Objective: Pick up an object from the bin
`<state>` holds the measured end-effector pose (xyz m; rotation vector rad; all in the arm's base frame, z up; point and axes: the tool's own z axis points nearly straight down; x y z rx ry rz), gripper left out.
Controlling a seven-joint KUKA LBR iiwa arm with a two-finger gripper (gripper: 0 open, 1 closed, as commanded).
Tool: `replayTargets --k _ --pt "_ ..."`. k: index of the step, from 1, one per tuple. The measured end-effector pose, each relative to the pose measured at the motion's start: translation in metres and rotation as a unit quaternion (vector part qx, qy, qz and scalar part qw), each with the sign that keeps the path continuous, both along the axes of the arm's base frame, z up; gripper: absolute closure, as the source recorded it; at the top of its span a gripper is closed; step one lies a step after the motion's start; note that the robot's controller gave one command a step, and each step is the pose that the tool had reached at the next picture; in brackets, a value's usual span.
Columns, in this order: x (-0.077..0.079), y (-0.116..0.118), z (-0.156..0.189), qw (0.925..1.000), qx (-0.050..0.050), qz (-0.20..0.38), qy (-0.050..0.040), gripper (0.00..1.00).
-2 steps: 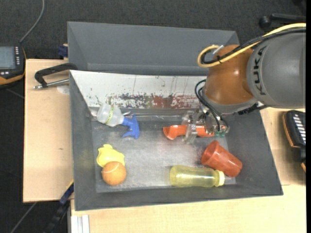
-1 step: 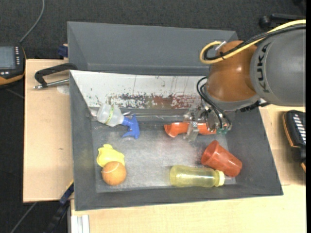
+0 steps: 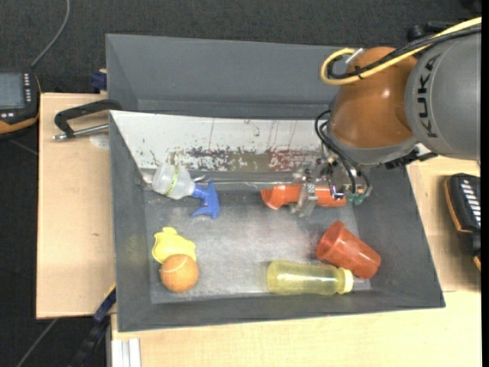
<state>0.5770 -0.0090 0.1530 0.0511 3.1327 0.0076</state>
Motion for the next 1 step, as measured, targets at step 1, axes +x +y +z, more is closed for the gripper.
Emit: replayTargets --k 1 --pt "-0.0084 -0.0024 0.0688 1.0000 0.000 -0.001 -0.0039 1.00"
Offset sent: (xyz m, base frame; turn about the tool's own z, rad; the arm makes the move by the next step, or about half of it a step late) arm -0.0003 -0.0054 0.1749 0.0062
